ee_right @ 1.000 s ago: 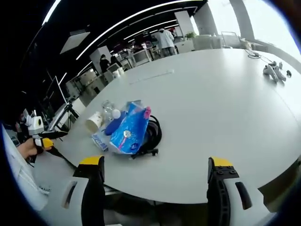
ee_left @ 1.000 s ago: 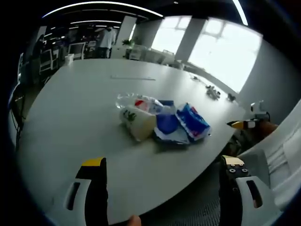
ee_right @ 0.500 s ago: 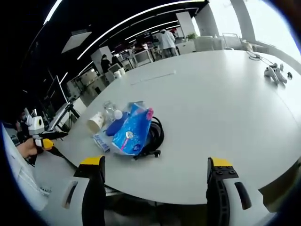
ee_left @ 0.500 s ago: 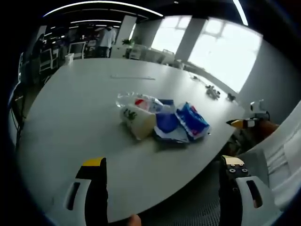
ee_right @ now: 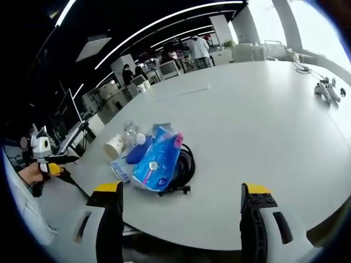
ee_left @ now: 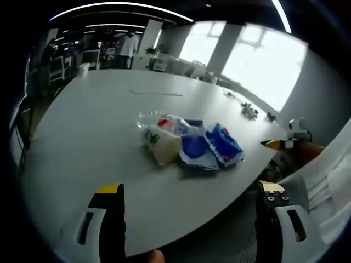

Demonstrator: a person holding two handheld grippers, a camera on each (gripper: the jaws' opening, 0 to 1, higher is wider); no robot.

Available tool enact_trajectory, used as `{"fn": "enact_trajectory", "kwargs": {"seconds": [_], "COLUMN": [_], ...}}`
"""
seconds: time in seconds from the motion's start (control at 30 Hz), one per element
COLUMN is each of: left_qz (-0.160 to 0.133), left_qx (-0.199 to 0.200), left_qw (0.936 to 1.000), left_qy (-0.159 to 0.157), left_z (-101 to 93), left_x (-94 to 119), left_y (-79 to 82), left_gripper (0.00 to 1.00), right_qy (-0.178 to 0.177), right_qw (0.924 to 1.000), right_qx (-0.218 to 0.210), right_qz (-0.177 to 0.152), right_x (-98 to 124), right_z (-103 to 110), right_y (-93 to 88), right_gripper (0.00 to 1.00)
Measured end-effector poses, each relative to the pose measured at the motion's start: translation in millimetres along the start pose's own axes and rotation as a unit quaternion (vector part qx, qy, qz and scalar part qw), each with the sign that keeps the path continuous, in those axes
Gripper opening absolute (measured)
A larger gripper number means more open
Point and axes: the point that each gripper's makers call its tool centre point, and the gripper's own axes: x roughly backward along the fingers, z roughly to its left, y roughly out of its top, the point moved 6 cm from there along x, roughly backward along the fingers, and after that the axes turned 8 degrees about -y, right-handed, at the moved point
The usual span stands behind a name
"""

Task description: Arrange the tabletop items into an orderly group along one side of the table until the central work area is clear of visible clutter.

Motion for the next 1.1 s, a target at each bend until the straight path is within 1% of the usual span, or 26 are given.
{"fn": "enact_trajectory", "kwargs": {"seconds": [0.43, 0.63, 0.7, 0.77, 0.8, 0.97, 1.1], "left_qz": [0.000, -0.004, -0.003, -0.003, -0.003, -0.003, -0.012], "left_qx": [0.003, 0.005, 0.007, 0.008, 0.007, 0.009, 0.012], "left_qw": [0.9999, 0.9999, 0.9998, 0.9998, 0.9998, 0.9997, 0.9995], "left_qy": [0.011, 0.016, 0.017, 0.018, 0.017, 0.022, 0.027], "left_z": [-8.8, -13.3, -14.4, -15.9, -16.6, -19.5, -21.7], "left_x": [4.5, 5.5, 5.2, 5.4, 5.8, 7.8, 11.7], "left_y": [-4.4, -5.5, -7.1, -7.9, -8.1, -9.4, -8.1], "left_gripper": [0.97, 0.96, 0.96, 0.96, 0.96, 0.96, 0.96], "right_qy": [0.019, 0.027, 0.030, 0.035, 0.036, 0.048, 0.062], "right_qw": [0.9998, 0.9994, 0.9994, 0.9994, 0.9993, 0.9986, 0.9975], "right_qx": [0.011, 0.019, 0.019, 0.005, 0.004, 0.022, 0.035], "right_qz": [0.001, 0.002, 0.002, -0.006, -0.007, -0.002, 0.001], "right_x": [-9.7, -12.3, -13.3, -15.3, -16.7, -24.7, -31.6], "right_z": [0.0, 0.5, 0.1, 0.8, 0.8, 9.7, 19.8], "right_y": [7.5, 11.2, 12.8, 17.7, 19.6, 25.6, 31.3], "right_gripper": [0.86, 0.86, 0.86, 0.86, 0.86, 0.85, 0.85]}}
